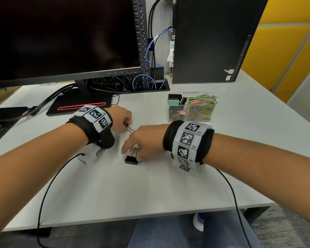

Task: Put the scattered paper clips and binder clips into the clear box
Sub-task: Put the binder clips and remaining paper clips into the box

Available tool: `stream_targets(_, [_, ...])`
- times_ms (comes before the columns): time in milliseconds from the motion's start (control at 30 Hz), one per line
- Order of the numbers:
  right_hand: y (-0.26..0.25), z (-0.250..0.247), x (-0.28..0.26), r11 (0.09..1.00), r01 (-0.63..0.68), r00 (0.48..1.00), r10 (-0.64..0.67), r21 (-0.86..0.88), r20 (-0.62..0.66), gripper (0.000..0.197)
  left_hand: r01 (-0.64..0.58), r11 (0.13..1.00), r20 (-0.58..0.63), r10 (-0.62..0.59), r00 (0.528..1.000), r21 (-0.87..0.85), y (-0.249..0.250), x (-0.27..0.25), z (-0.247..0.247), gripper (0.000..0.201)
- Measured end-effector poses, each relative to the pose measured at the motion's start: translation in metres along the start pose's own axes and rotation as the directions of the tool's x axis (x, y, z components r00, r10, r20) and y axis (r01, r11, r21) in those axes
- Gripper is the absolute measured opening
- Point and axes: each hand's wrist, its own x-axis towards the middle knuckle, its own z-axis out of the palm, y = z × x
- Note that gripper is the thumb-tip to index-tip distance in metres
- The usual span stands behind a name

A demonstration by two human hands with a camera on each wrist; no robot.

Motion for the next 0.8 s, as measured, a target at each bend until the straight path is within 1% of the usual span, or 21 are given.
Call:
stream_targets(67, [-0.006,0.006,0.005,0.995,0.049,0.997,-0.044,-0.083,0.064,0.049,-0.001,1.000,-0.009,0.000,1.000,-0.025,-0.002,0.000,0.000,0.023])
stream_targets(100, [-0.008,0.007,0.007,0.989,0.067,0.996,-0.058,-0.131,0.068,0.048,-0.001,0.999,-0.014,0.001,1.000,-0.039,-0.002,0.000,0.000,0.022])
stream_targets(133, [-0.009,0.008,0.007,0.984,0.071,0.996,-0.063,-0.162,0.056,0.045,-0.006,0.999,-0.019,0.005,1.000,-0.051,-0.003,0.000,-0.001,0.020])
stream_targets(200, [-0.009,0.008,0.006,0.984,0.050,0.999,-0.047,-0.172,0.020,0.038,-0.020,0.997,-0.036,0.017,0.999,-0.071,-0.003,0.000,-0.002,0.017])
stream_targets(300, [-0.003,0.009,0.002,0.993,-0.015,1.000,0.013,-0.118,-0.017,0.031,-0.045,0.984,-0.092,0.030,0.995,-0.170,-0.003,-0.001,-0.008,0.010])
stream_targets(367, [0.006,0.006,-0.005,0.996,-0.081,0.994,0.079,-0.023,-0.073,0.033,-0.086,0.955,-0.159,0.041,0.986,-0.285,0.000,-0.002,-0.015,0.003])
stream_targets(467, [0.025,-0.008,-0.020,0.978,-0.157,0.962,0.183,0.134,-0.204,0.040,-0.141,0.888,-0.246,0.033,0.969,-0.438,0.009,0.000,-0.026,0.007])
stream_targets(533, [0.040,-0.024,-0.032,0.959,-0.208,0.920,0.258,0.191,-0.295,0.034,-0.177,0.857,-0.301,0.027,0.953,-0.483,0.016,0.004,-0.033,0.011])
stream_targets(567, [0.049,-0.031,-0.039,0.946,-0.236,0.884,0.304,0.221,-0.356,0.029,-0.199,0.843,-0.332,0.026,0.943,-0.499,0.020,0.006,-0.037,0.012])
stream_targets(633, [0.066,-0.046,-0.052,0.903,-0.268,0.784,0.407,0.337,-0.468,0.018,-0.235,0.816,-0.395,0.008,0.918,-0.528,0.028,0.010,-0.044,0.015])
stream_targets(700, [0.081,-0.056,-0.062,0.848,-0.254,0.693,0.495,0.465,-0.524,0.014,-0.261,0.788,-0.449,-0.022,0.893,-0.558,0.035,0.012,-0.050,0.019])
stream_targets(733, [0.088,-0.060,-0.065,0.836,-0.258,0.663,0.518,0.484,-0.540,0.012,-0.276,0.770,-0.473,-0.038,0.880,-0.575,0.039,0.013,-0.052,0.021])
stream_targets(767, [0.093,-0.062,-0.067,0.831,-0.269,0.648,0.530,0.487,-0.547,0.012,-0.291,0.754,-0.496,-0.053,0.867,-0.589,0.043,0.013,-0.054,0.021])
stream_targets(800, [0.097,-0.063,-0.068,0.834,-0.282,0.648,0.530,0.475,-0.547,0.014,-0.299,0.744,-0.514,-0.068,0.855,-0.597,0.047,0.014,-0.056,0.021])
